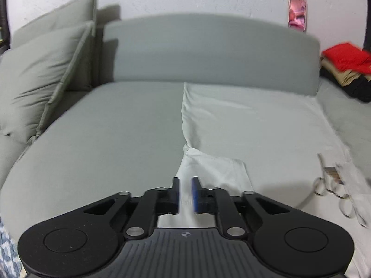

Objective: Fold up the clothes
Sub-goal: 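Fold the held side over the sweatshirt body with the left tool and open, then lift both tools and move them toward the sweatshirt hem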

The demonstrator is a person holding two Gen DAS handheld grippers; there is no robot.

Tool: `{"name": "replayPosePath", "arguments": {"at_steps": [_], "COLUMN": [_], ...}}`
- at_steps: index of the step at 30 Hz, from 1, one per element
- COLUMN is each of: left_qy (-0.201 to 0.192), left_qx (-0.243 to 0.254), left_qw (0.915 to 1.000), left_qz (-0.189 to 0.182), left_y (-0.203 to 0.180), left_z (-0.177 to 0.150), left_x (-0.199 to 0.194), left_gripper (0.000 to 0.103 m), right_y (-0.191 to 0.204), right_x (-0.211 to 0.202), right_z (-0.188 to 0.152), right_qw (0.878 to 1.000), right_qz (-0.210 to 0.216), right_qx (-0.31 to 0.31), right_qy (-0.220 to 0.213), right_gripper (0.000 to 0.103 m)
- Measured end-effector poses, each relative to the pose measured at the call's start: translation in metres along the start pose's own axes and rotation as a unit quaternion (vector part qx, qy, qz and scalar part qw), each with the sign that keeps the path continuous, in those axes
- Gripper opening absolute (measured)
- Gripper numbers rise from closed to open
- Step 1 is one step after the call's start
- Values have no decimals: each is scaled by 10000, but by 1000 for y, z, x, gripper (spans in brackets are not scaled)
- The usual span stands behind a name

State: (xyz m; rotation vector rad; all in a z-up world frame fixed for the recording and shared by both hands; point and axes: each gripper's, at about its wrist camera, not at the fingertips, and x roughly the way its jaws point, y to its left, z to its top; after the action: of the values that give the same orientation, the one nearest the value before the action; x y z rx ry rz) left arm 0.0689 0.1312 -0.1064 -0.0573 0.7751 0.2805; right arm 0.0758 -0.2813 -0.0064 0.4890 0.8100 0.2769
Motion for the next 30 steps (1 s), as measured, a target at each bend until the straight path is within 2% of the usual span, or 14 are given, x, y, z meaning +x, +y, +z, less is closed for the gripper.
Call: {"name": "replayPosePath", "arguments": {"at_steps": [3,5,8,12,18,21,23,24,27,29,30], "left_qy": [529,763,764,807,955,802,417,193,-159,-48,183], "left_qx": [138,250,395,292,101,-329,-532,-479,-19,132,112], "left_qw": [9981,9950,9944,9939,9920,9948,9974,9986,9998,9997,9997], "left_qz": [289,594,616,690,823,543,237,132,-120,-211,-120], "left_y": [2,5,11,25,47,64,68,65,42,30,27], "left_z": [5,-1,-4,-15,-40,-52,-56,-55,-46,-40,-38], "left_x": [43,55,46,30,-14,-42,-58,-63,-56,-37,-24], "left_gripper": [9,9,12,18,19,18,18,18,18,23,23], "right_y": [3,1,-5,-3,-6,1,2,2,7,15,18], "right_x": [32,52,61,31,-20,-43,-59,-65,-57,-43,-36], "right_z": [14,15,3,-13,-47,-53,-52,-51,-47,-44,-43], "right_qw": [9992,9975,9951,9890,9794,9783,9867,9903,9953,9964,9964], "right_qz": [-328,-520,-712,-1228,-1662,-1656,-1290,-1079,-600,-336,-253], "right_qx": [-210,-367,-476,-550,-628,-820,-781,-743,-699,-743,-773], "right_qy": [67,313,493,615,959,936,601,458,291,242,232], "right_gripper": [4,7,6,6,8,16,22,22,21,21,21]}}
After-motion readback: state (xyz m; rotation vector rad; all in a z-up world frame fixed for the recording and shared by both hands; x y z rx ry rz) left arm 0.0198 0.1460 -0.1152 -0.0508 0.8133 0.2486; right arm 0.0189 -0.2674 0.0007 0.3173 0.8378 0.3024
